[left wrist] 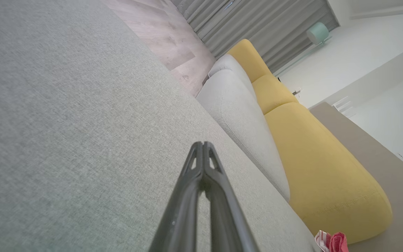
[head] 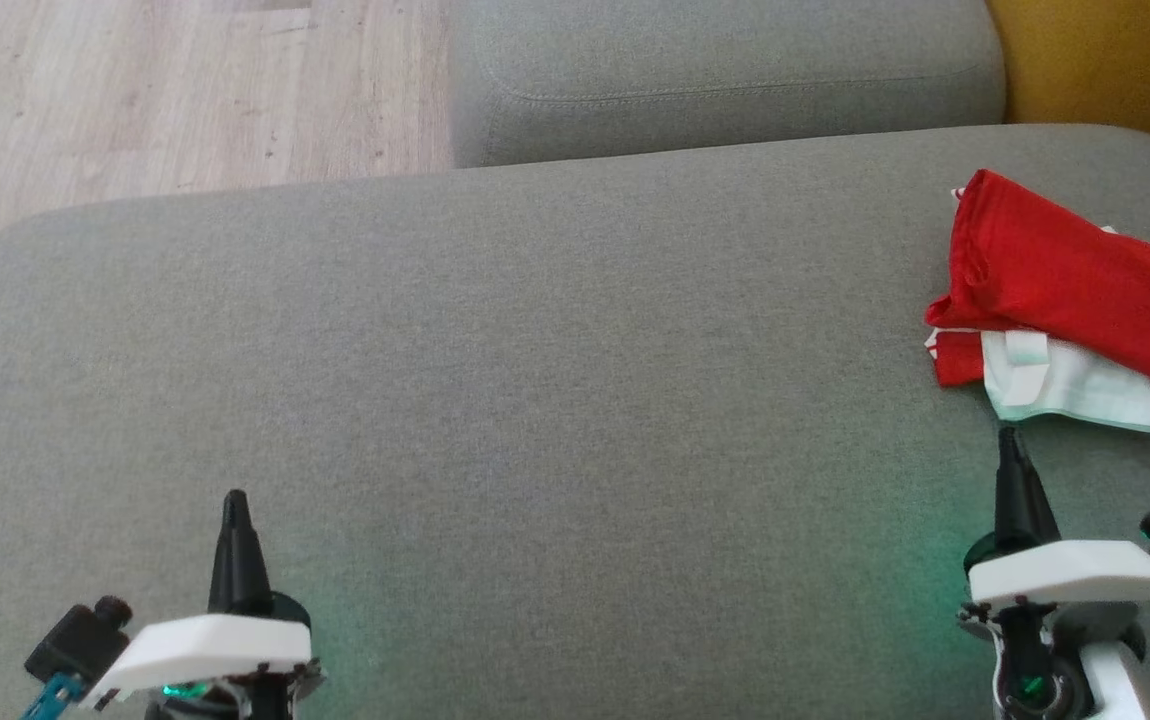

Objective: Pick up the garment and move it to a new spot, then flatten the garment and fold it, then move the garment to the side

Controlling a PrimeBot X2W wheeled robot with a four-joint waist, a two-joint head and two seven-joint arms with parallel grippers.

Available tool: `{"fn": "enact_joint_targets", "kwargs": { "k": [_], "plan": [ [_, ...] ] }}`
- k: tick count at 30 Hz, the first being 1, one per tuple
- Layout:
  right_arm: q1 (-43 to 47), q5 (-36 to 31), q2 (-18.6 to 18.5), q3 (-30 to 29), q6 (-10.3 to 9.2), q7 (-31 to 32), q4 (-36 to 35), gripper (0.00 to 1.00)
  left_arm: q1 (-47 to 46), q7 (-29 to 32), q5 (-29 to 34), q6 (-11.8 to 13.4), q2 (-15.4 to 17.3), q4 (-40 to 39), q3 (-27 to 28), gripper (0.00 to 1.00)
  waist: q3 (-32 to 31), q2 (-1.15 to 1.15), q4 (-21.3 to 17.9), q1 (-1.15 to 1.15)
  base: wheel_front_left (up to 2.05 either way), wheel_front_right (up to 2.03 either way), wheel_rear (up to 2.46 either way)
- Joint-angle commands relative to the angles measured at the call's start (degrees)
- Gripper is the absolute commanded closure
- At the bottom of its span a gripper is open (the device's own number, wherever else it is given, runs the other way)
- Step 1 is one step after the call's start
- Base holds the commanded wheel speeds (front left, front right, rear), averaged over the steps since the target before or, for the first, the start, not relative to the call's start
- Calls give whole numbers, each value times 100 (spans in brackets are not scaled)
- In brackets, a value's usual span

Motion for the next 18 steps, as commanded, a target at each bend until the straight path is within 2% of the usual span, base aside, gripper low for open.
{"fn": "enact_joint_targets", "kwargs": {
  "k": [1,18],
  "plan": [
    [-235,183,-16,9,-1,46,-229,100,-315,50,-140,-18,67,-193,147,100,-1,0,0,0,0,0,0],
    [-227,1291,-20,-96,-2,326,-355,100,-335,333,-1046,-24,77,-253,332,100,-13,0,0,0,0,0,0]
  ]
}}
